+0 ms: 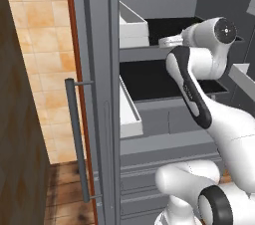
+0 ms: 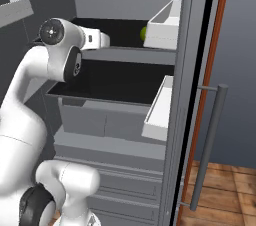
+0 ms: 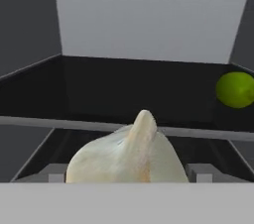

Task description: Grab the garlic and lime from the fridge, place them in the blender, close the lid, and turn on the blender to create a marinade.

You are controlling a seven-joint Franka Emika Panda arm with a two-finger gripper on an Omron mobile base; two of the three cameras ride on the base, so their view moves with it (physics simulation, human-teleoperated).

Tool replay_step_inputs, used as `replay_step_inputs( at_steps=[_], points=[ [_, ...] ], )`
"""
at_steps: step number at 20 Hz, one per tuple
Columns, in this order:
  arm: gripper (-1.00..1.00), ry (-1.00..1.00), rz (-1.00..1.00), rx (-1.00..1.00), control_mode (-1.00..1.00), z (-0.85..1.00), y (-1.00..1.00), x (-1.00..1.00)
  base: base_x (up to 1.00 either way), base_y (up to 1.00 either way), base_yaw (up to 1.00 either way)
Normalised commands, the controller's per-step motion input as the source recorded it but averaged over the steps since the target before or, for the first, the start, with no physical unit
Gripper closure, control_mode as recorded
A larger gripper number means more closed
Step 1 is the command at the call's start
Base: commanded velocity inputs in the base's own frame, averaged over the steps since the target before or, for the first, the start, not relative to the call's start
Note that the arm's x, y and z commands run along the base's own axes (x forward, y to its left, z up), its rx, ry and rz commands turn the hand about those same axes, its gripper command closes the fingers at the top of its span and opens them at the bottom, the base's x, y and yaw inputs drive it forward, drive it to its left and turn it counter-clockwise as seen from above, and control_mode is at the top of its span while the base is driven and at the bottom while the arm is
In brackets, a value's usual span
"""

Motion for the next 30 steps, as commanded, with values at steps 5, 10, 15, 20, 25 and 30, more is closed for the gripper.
replay_step_inputs(
  at_steps=[5, 10, 15, 20, 25, 30],
  points=[
    [1.00, 0.19, 0.00, 0.00, -1.00, 0.10, -0.04, -1.00, 0.00, 0.00, 0.00],
    [1.00, 0.15, -0.01, 0.00, -1.00, -0.25, -0.02, -1.00, 0.00, 0.00, 0.00],
    [1.00, 0.19, 0.00, 0.00, -1.00, -0.61, 0.00, -1.00, 0.00, 0.00, 0.00],
    [1.00, 0.28, 0.00, -0.04, -1.00, -0.85, 0.08, -0.95, 0.00, 0.00, 0.00],
    [1.00, 0.21, 0.00, 0.00, -1.00, -0.50, 0.04, -0.59, 0.00, 0.00, 0.00],
    [1.00, 0.10, -0.04, 0.00, 1.00, -0.02, 0.04, -0.34, -0.60, 0.12, -0.16]
  ],
)
